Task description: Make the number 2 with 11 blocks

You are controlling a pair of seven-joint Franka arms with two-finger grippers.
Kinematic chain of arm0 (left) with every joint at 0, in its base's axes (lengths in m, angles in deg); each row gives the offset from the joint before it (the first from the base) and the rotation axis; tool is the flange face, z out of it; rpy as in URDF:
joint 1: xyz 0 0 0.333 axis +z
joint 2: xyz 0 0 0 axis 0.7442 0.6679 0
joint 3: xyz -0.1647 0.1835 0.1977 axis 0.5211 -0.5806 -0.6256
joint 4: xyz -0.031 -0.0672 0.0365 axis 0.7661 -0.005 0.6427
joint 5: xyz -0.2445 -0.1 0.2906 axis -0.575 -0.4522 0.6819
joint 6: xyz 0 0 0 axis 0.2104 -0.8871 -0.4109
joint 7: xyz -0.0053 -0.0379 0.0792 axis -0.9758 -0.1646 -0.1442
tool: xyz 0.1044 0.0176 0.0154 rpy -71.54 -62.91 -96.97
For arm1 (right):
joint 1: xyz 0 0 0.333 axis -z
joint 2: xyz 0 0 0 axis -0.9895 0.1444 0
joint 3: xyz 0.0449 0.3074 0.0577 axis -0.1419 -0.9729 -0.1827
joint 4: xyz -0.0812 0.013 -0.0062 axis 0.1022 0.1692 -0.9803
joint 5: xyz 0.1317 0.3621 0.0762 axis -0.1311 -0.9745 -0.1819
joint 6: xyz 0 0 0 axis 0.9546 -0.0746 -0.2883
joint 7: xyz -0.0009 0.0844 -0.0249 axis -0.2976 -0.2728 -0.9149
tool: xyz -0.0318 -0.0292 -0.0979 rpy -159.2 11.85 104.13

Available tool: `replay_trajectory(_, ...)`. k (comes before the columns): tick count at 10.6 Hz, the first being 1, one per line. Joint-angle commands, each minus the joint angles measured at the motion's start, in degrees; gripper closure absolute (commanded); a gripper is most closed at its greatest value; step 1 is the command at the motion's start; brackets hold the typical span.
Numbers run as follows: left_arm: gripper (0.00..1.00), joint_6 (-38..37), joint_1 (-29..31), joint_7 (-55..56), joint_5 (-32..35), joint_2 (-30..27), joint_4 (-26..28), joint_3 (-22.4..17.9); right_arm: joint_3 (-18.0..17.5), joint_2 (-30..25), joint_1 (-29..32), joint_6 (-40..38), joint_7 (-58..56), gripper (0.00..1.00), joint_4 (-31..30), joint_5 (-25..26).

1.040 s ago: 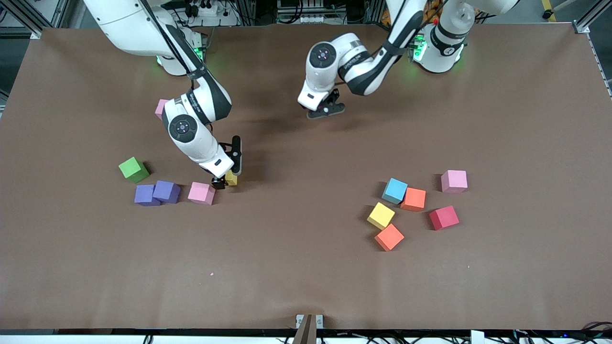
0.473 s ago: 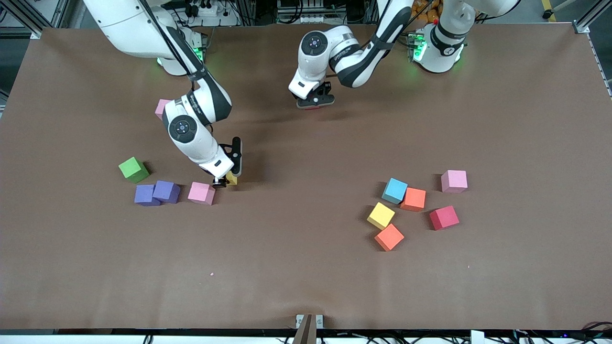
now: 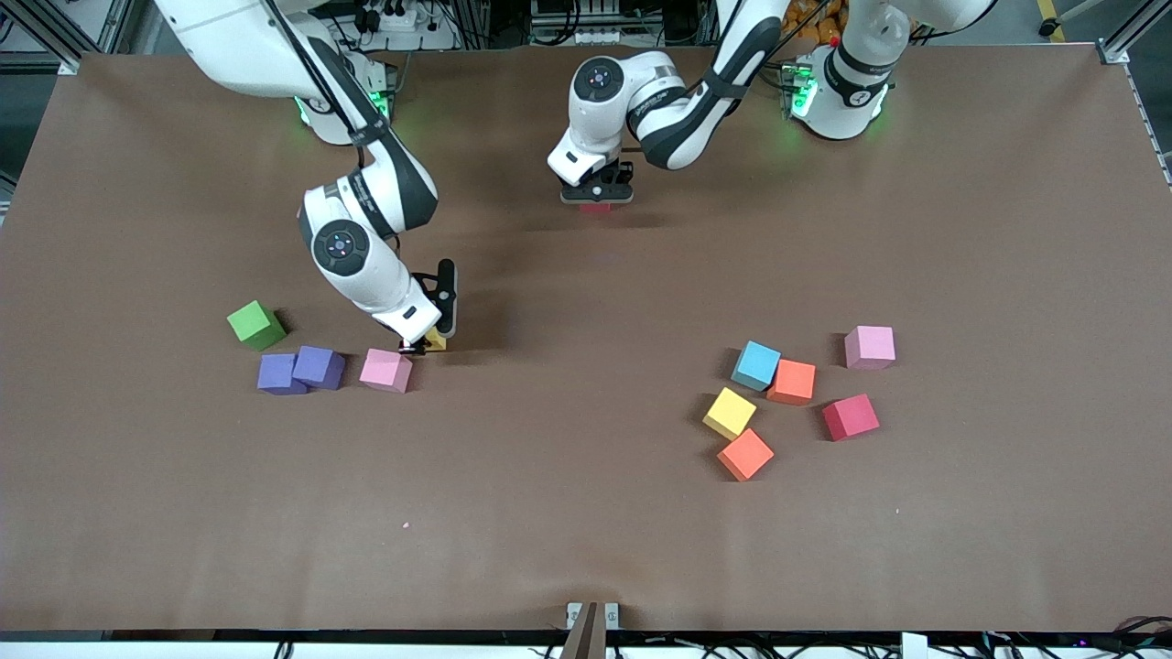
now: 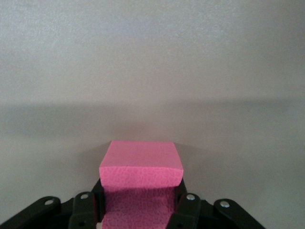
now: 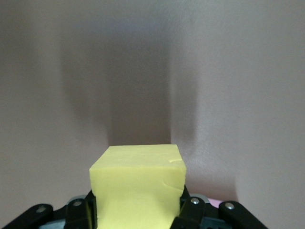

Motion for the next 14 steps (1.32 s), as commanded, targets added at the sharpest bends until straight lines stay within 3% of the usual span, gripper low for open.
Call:
replay_trajectory(1,0.16,2.70,-1.64,0.51,2.12,3.18,-0.80,-0.52,-0.32,-3.38,0.59,-6.17,-0.26,0.67,1.02,-2.99)
replay_trajectory(2,0.00,2.70,-1.12,0.78,2.12,3.27,-0.80,-0.60,-0.32,-3.91,0.59,-8.03,-0.26,0.67,1.81,-3.44)
replay_trajectory(6,0.00,1.38,-2.26,11.49,2.48,-0.76,-0.45,-0.61,-0.50,-6.01,-0.90,-11.20,-0.17,0.68,1.56,-3.79)
replay_trajectory(8,0.00,1.11,-1.57,13.09,2.56,-4.01,-0.36,-0.69,-0.24,-8.03,-5.01,-12.44,0.35,0.68,0.86,-4.67)
replay_trajectory(12,0.00,-5.82,4.84,9.68,2.56,-7.10,-0.19,-0.61,-0.50,-9.18,-7.92,-12.18,2.81,0.68,-1.78,-6.24)
replay_trajectory(14,0.00,-10.29,11.33,4.24,2.56,-8.77,-0.62,-0.52,-0.58,-10.23,-9.87,-12.44,2.90,0.68,-2.83,-6.87)
